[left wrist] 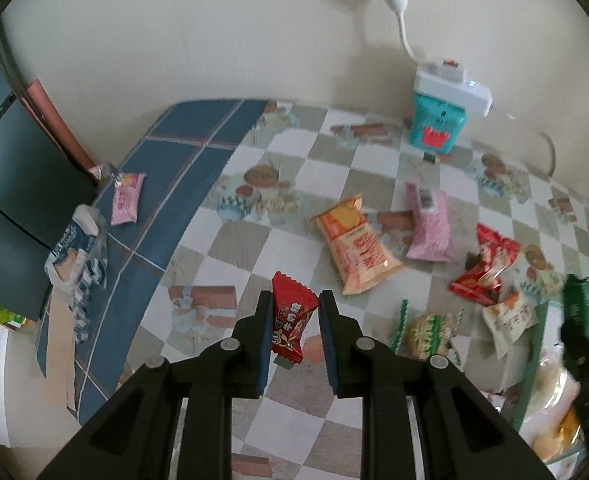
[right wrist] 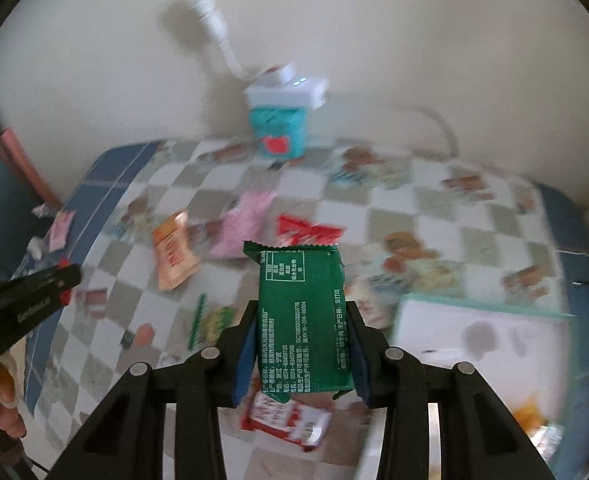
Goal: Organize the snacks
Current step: 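Lift the green pack with the right gripper while the left gripper carries the red candy toward the tray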
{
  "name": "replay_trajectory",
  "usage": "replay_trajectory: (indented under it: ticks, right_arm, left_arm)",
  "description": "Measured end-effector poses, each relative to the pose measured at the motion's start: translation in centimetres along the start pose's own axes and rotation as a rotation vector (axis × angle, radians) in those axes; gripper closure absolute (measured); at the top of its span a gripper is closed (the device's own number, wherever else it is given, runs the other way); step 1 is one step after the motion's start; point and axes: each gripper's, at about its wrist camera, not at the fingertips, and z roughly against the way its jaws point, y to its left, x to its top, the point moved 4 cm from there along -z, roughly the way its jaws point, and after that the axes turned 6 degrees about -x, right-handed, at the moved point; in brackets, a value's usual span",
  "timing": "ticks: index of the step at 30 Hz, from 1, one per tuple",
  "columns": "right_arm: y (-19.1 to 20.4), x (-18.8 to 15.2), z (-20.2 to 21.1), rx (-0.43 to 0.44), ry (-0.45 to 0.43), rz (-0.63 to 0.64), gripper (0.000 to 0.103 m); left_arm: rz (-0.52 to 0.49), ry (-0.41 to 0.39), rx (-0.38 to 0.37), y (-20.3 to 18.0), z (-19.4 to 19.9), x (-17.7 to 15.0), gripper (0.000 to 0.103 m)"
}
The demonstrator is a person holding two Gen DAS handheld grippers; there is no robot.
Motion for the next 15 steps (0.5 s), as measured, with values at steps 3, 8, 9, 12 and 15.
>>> replay_trajectory:
  ticks: [3,8,9,12,15]
  right_arm:
    - [-3.0,0.2,1.2,-0.064,-0.006,-0.058,0.06]
    - [-8.9,0.4,2.6,-0.168,-0.019,-0.154,0.06]
    - [-10.4,0.3,2.8,-0.17,-0.013,-0.19,0.06]
    - [-14.1,-0.2,3.5,-0.2,-0.005,-0.273,0.06]
    - [-17.6,-0.8,4.4,-0.256,-0.004,-0.322,0.06]
  left_arm:
    - [-0.011,-0.032,-0.007,-1.0,1.3,0.3,0.08]
    - [-0.052,-0.067,-0.022,-3.7,2.9,0.4,0.08]
    - [-0.064,-0.074,-0.038,-4.6,3.3,0.4,0.08]
    - [-0.1,-0.09,-0.075,-7.0,4.2,0.2,0.08]
    - [-0.163,-0.102,-0.104,-10.5,5.0,-0.5,0.08]
